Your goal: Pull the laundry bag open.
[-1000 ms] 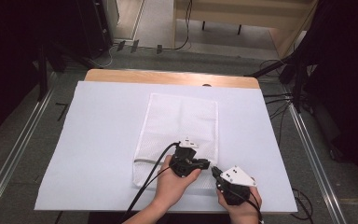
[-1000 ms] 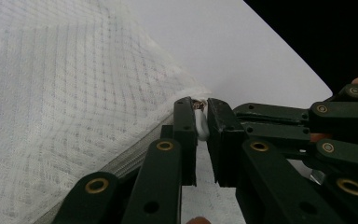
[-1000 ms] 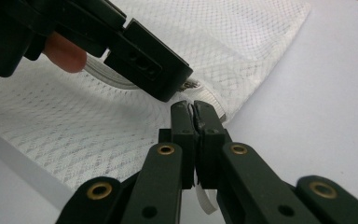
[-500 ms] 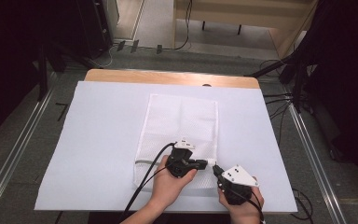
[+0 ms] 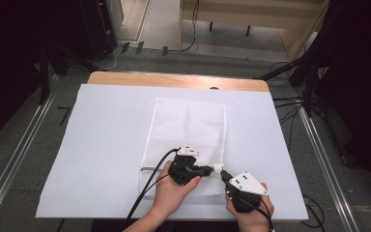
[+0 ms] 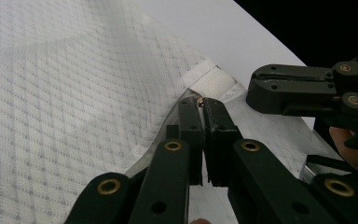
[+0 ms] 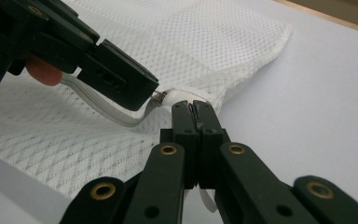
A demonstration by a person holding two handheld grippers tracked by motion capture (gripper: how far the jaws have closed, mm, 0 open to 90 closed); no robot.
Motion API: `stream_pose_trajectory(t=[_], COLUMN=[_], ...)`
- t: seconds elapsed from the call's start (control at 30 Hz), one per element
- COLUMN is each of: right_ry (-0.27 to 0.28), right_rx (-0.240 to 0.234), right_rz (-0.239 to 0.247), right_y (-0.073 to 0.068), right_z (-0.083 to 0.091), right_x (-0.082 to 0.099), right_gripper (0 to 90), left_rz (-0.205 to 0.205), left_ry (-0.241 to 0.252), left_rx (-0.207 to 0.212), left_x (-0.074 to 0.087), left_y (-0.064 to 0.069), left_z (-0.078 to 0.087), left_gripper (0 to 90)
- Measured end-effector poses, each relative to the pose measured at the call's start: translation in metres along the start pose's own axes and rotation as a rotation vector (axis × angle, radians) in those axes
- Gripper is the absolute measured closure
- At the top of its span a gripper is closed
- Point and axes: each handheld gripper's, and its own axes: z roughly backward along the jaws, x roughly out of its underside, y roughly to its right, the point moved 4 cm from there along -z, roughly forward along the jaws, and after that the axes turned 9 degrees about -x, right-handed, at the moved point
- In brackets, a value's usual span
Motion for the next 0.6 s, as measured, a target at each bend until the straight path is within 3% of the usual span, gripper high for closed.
stream_pose_trajectory(t=[0.6], right_ry=[0.023], right_rx=[0.022], right_rz=[0.001], right_y=[0.0], right_z=[0.0043], right_x=[-0.0027], right_gripper=[90.0], left_rz=[-0.037], left_ry=[-0.007], left_rx=[-0.043], left_x=[0.0057], left_y=[-0.0031], left_z=[-0.0008], left_gripper=[88.0])
